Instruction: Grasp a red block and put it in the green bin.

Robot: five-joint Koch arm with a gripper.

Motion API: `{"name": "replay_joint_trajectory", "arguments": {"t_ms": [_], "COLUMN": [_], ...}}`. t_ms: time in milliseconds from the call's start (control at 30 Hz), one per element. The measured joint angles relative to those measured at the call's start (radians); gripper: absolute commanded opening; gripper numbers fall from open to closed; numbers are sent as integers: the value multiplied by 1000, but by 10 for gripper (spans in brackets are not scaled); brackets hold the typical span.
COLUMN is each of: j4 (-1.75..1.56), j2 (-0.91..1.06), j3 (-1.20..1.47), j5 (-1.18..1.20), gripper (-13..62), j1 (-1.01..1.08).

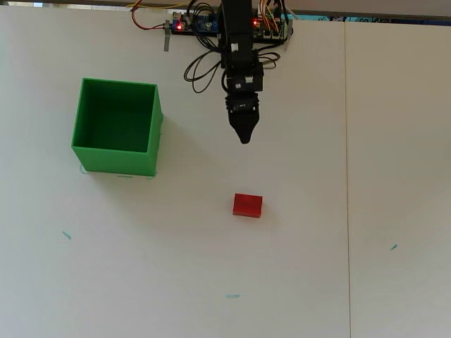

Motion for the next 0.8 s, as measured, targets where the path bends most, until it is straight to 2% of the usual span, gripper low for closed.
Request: {"name": "replay_joint_trajectory", "arguments": {"t_ms": [233,567,800], "j4": [-15,276,290], "j2": [-221,-528,-611], "j3": [-304,-931,-939], "j5": [-37,-176,-187], "gripper": [345,352,352], "j1": [72,202,176]}}
